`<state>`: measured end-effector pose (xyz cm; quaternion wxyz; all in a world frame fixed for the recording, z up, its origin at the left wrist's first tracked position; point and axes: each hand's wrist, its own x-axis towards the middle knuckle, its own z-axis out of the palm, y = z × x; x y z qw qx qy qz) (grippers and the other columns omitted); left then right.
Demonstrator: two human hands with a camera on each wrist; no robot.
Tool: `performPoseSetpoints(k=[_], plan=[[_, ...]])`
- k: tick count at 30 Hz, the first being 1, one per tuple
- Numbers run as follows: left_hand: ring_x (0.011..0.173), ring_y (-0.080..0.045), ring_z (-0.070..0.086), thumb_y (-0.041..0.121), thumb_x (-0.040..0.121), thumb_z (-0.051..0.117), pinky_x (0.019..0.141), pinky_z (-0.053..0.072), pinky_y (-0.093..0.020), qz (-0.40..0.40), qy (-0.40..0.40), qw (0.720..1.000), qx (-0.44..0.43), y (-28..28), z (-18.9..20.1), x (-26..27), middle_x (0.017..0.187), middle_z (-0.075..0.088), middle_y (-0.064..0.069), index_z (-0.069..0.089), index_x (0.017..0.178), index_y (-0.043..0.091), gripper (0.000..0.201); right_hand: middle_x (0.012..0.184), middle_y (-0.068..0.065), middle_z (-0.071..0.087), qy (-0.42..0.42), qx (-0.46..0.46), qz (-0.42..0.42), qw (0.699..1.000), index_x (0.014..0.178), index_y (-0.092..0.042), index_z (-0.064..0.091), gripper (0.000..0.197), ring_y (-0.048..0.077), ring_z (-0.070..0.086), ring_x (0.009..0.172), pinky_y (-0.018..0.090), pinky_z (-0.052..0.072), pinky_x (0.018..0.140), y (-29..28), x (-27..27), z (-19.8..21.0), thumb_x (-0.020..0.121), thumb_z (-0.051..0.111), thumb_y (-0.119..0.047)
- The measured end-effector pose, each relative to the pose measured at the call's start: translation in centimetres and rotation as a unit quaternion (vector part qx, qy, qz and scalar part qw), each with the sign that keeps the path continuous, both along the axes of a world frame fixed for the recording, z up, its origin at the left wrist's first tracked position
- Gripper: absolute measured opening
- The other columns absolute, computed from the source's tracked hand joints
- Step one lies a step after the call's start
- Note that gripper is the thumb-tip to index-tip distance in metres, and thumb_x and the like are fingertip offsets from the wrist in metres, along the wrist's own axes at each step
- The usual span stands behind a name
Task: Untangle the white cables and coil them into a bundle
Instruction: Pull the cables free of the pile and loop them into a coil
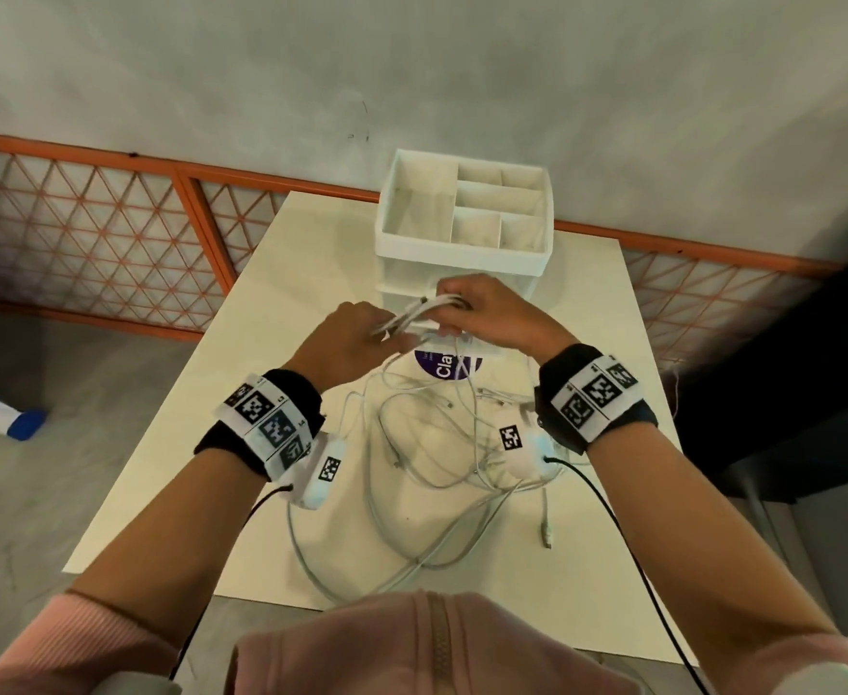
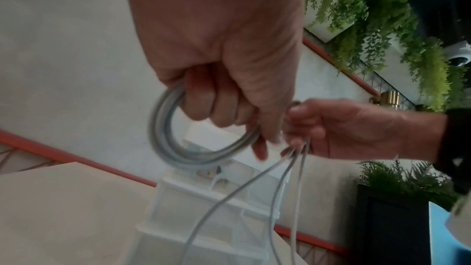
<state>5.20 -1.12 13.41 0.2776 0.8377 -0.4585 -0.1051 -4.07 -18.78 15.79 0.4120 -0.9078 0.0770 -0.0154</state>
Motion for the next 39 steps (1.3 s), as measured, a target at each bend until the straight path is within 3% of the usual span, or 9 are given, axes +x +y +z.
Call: performPoseSetpoints(k=[5, 13, 17, 21, 26, 30, 33, 36, 39], plan=[[0.048, -0.009, 0.046, 0.028, 0.095, 0.054, 0.053, 0.034, -0.007, 0.024, -0.028, 0.979, -0.201, -0.2, 2.0, 0.0, 0.053, 0.049, 0.006, 0.060, 0.077, 0.009, 0.027, 0.066, 0.003, 0.060, -0.047, 0.114, -0.056, 0.991, 0.083, -0.006, 0.063, 0.016, 0.009, 0.058, 0.061, 0.015, 0.047, 0.065, -1.3, -1.2, 0.4, 0.087, 0.065, -0.022], [0.048, 0.006, 0.050, 0.026, 0.098, 0.046, 0.047, 0.037, -0.008, 0.192, 0.000, 0.873, -0.447, 1.0, 5.5, 0.7, 0.050, 0.051, 0.013, 0.051, 0.072, 0.023, 0.027, 0.066, -0.006, 0.064, 0.139, -0.035, -0.113, 0.983, 0.077, -0.016, 0.062, 0.026, 0.008, 0.059, 0.068, 0.034, 0.045, 0.080, -4.1, -5.2, -8.6, 0.084, 0.066, -0.040], [0.065, -0.015, 0.060, 0.034, 0.095, 0.052, 0.058, 0.040, -0.022, 0.319, -0.029, 0.908, -0.269, 2.1, 3.6, 3.3, 0.080, 0.066, -0.008, 0.065, 0.089, 0.003, 0.034, 0.062, -0.008, 0.062, 0.177, -0.115, -0.207, 0.955, 0.068, -0.017, 0.060, 0.035, 0.017, 0.058, 0.077, 0.042, 0.040, 0.090, -5.8, -6.3, -9.2, 0.079, 0.066, -0.049], [0.098, -0.038, 0.060, 0.028, 0.083, 0.068, 0.077, 0.046, -0.040, 0.328, 0.032, 0.941, -0.072, 1.7, 0.6, 1.8, 0.107, 0.064, -0.021, 0.054, 0.115, 0.003, 0.043, 0.061, 0.003, 0.063, 0.110, -0.043, -0.233, 0.965, 0.072, -0.010, 0.059, 0.028, 0.013, 0.061, 0.055, 0.030, 0.046, 0.066, -6.3, -5.3, -5.5, 0.077, 0.075, -0.032], [0.068, -0.023, 0.058, 0.022, 0.080, 0.073, 0.061, 0.040, -0.022, 0.168, 0.050, 0.976, -0.126, -0.5, 0.6, -1.0, 0.070, 0.059, -0.005, 0.057, 0.110, 0.006, 0.038, 0.096, 0.013, 0.070, 0.168, -0.126, -0.046, 0.977, 0.095, -0.007, 0.063, 0.016, 0.010, 0.060, 0.058, 0.028, 0.047, 0.064, -4.0, -3.7, 0.0, 0.084, 0.065, -0.017], [0.047, 0.006, 0.047, 0.014, 0.080, 0.073, 0.051, 0.033, -0.005, -0.010, 0.244, 0.962, -0.122, -1.8, 1.7, -3.1, 0.047, 0.053, 0.021, 0.060, 0.116, 0.012, 0.038, 0.096, 0.016, 0.070, 0.132, -0.070, 0.059, 0.987, 0.100, -0.006, 0.064, 0.016, 0.016, 0.062, 0.065, 0.031, 0.049, 0.072, -1.4, -2.7, 3.7, 0.085, 0.064, -0.013], [0.064, 0.002, 0.055, 0.025, 0.086, 0.067, 0.070, 0.043, -0.019, -0.013, 0.236, 0.960, -0.149, -2.2, 1.5, -3.0, 0.068, 0.063, 0.012, 0.068, 0.096, 0.016, 0.013, 0.099, 0.021, 0.069, 0.088, 0.001, 0.056, 0.995, 0.103, -0.005, 0.064, 0.019, 0.026, 0.061, 0.075, 0.029, 0.051, 0.070, -1.1, -2.9, 4.7, 0.084, 0.064, -0.007], [0.053, 0.001, 0.046, 0.031, 0.087, 0.065, 0.059, 0.037, -0.021, 0.032, 0.163, 0.970, -0.177, -2.2, 1.6, -2.3, 0.057, 0.051, 0.009, 0.060, 0.070, 0.022, 0.020, 0.091, 0.012, 0.066, 0.068, 0.068, 0.012, 0.995, 0.107, -0.004, 0.059, 0.026, 0.021, 0.060, 0.077, 0.029, 0.051, 0.074, -1.8, -3.6, 3.4, 0.083, 0.066, -0.003], [0.055, -0.009, 0.045, 0.028, 0.088, 0.064, 0.057, 0.036, -0.021, 0.058, 0.120, 0.958, -0.254, -2.1, 2.7, -2.0, 0.058, 0.050, 0.003, 0.059, 0.075, 0.014, 0.019, 0.077, -0.004, 0.059, 0.121, 0.025, 0.000, 0.992, 0.099, -0.010, 0.064, 0.018, 0.010, 0.056, 0.071, 0.022, 0.047, 0.073, -2.8, -4.4, -0.2, 0.082, 0.069, -0.010]])
